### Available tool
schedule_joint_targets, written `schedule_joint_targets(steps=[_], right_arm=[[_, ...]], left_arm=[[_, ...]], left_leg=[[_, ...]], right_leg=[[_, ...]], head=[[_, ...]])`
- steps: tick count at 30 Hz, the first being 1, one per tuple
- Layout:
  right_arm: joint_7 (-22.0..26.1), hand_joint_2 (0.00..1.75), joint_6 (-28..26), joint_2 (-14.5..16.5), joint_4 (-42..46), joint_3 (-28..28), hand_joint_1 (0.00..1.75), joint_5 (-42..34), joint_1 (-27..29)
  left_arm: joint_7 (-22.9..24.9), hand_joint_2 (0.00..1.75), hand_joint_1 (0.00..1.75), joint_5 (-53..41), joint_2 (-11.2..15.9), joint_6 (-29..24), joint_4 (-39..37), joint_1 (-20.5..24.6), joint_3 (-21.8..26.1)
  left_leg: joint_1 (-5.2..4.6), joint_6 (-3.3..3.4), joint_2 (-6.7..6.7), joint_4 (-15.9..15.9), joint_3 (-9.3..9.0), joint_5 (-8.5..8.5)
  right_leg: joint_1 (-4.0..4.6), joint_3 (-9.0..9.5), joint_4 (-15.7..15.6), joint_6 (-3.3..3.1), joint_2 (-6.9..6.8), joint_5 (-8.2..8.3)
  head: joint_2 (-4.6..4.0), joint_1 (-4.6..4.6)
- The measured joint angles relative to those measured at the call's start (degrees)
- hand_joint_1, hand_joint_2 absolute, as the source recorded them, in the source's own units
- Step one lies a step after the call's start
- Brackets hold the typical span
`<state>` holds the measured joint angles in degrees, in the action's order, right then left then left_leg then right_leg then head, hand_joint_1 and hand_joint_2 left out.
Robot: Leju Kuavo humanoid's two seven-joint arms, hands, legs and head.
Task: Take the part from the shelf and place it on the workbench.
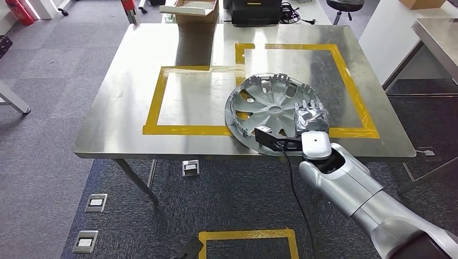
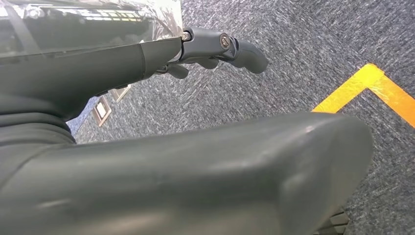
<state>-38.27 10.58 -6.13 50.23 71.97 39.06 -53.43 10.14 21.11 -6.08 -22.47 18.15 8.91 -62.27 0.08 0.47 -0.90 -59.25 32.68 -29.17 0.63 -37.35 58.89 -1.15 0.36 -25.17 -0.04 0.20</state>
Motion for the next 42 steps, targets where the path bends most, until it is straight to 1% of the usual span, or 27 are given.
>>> schedule_joint_targets(steps=[5,9,16,18,19,21,23,24,27,30,32,37,42], right_arm=[[0.00,0.00,-0.01,-0.08,0.32,-0.41,0.00,0.00,-0.01],[0.00,0.00,-0.03,-0.11,0.35,-0.54,0.00,0.00,-0.02],[0.01,0.00,-0.53,-0.21,0.35,-0.72,0.00,-0.33,-0.01],[0.18,0.00,-1.93,-0.26,0.46,-0.95,0.00,-1.45,0.07],[0.70,0.00,-3.76,-0.35,0.79,-1.27,0.00,-2.90,0.20],[3.21,0.00,-10.30,-0.76,2.79,-2.51,0.00,-8.42,0.81],[6.79,0.00,-17.98,-1.50,6.70,-4.57,0.00,-16.50,1.48],[8.47,0.00,-20.78,-1.92,8.88,-5.70,0.00,-20.53,1.69],[14.25,0.00,-25.97,-3.44,15.46,-9.02,0.00,-32.24,2.32],[20.42,0.00,-28.74,-5.34,21.95,-12.16,0.00,-41.95,3.50],[22.77,0.00,-29.38,-6.74,26.00,-14.06,0.00,-45.63,4.17],[25.96,0.00,-30.46,-9.54,33.78,-17.28,0.00,-49.86,5.62],[28.86,0.00,-31.18,-12.05,40.18,-19.24,0.00,-53.00,7.31]], left_arm=[[0.00,1.75,0.00,0.00,-0.08,0.00,-0.04,0.01,0.04],[-0.19,0.00,0.00,0.14,-0.09,0.08,-0.06,0.01,0.08],[-0.62,0.00,0.00,0.37,-0.09,0.35,-0.14,0.01,0.23],[-0.74,0.00,0.00,0.51,-0.09,0.34,-0.16,0.01,0.39],[-0.80,0.00,0.00,0.64,-0.08,0.30,-0.17,-0.01,0.55],[-0.96,0.00,0.00,0.77,-0.05,0.01,-0.21,-0.09,0.93],[-0.99,0.00,0.00,0.49,0.06,-0.32,-0.30,-0.23,1.11],[-0.93,0.00,0.00,0.22,0.15,-0.44,-0.35,-0.30,1.14],[-0.64,0.00,0.00,-0.28,0.49,-0.84,-0.46,-0.64,1.17],[-0.47,0.00,0.00,-0.28,0.96,-1.46,-0.51,-1.10,1.19],[-0.46,0.00,0.00,-0.22,1.29,-1.69,-0.54,-1.40,1.20],[-0.23,0.00,0.00,-0.04,1.91,-2.10,-0.61,-1.85,1.20],[-0.23,0.00,0.00,0.52,2.49,-2.37,-0.66,-2.26,1.22]], left_leg=[[0.00,0.00,0.00,0.00,-0.05,0.00],[0.00,0.00,0.00,0.00,-0.07,0.00],[0.00,0.00,0.00,0.00,-0.09,0.00],[0.00,0.00,0.00,0.00,-0.10,0.00],[0.00,0.00,0.00,0.00,-0.10,0.00],[0.00,0.00,0.00,0.00,-0.11,0.00],[0.00,0.00,0.01,0.00,-0.12,0.00],[0.00,0.00,0.01,0.00,-0.13,0.00],[0.00,0.00,0.01,0.00,-0.14,-0.01],[-0.01,0.00,0.01,0.00,-0.14,-0.01],[-0.02,0.01,0.01,0.00,-0.15,-0.01],[-0.03,0.01,0.02,0.00,-0.18,-0.01],[-0.03,0.01,0.02,0.00,-0.20,-0.01]], right_leg=[[0.00,0.04,0.00,0.00,0.00,0.00],[0.00,0.06,0.00,0.00,0.00,0.00],[0.00,0.08,0.00,0.00,0.00,0.00],[0.00,0.08,0.00,0.00,0.00,0.00],[0.00,0.09,0.00,0.00,0.00,0.00],[0.00,0.09,0.00,0.00,0.01,0.00],[0.00,0.09,0.00,0.00,0.01,0.00],[0.00,0.09,0.00,0.00,0.01,0.00],[0.01,0.09,-0.01,0.00,0.01,0.00],[0.00,0.10,-0.02,0.00,0.01,0.00],[0.00,0.11,-0.02,0.00,0.01,0.00],[-0.01,0.14,-0.03,0.01,0.02,0.00],[-0.01,0.15,-0.03,0.01,0.01,0.00]], head=[[0.00,0.00],[0.00,-0.01],[0.00,0.00],[0.00,0.00],[0.00,0.00],[0.00,-0.01],[0.01,-0.01],[0.01,-0.02],[0.00,-0.01],[0.00,-0.02],[0.00,-0.01],[0.01,0.01],[0.00,0.00]])
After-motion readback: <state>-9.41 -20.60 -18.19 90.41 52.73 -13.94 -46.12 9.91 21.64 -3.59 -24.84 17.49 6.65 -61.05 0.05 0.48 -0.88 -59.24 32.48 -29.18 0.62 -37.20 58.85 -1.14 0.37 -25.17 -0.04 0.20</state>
